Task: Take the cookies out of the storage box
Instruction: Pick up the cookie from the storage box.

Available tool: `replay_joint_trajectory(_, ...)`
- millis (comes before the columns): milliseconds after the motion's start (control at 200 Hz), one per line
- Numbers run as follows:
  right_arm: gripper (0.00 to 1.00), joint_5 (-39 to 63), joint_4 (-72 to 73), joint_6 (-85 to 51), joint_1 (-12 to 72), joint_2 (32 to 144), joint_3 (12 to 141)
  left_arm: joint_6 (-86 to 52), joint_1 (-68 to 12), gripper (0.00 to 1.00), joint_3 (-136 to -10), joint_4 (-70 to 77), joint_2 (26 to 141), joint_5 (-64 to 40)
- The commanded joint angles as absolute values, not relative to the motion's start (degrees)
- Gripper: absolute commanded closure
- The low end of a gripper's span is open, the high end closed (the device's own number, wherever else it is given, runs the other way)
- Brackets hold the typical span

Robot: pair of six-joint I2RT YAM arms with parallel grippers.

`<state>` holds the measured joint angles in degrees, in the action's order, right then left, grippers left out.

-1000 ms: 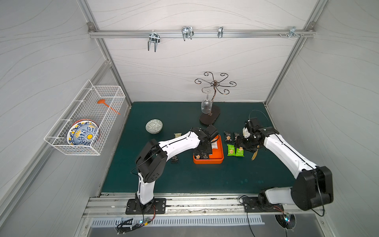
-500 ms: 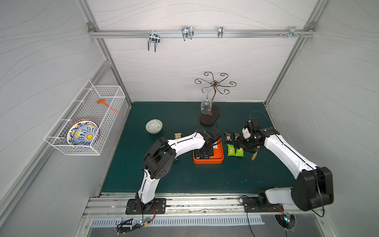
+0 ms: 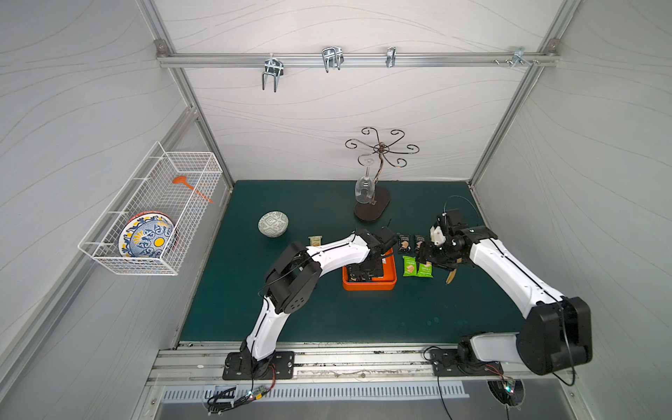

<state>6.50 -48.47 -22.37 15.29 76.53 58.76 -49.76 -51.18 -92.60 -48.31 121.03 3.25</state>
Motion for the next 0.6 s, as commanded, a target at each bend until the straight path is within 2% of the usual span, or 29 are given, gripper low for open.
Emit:
replay_joint_trajectory(0, 0.33, 6.68, -49.09, -21.29, 14.87, 75.58, 59.26, -49.35, -51.59, 0.37, -95.89, -47.7, 124.09, 2.67)
replay_joint_trajectory(590, 0.33, 5.93, -48.97, -21.13, 14.74, 76.29, 59.45, -47.66, -51.67, 0.37, -97.38, -48.9, 127.83, 3.39)
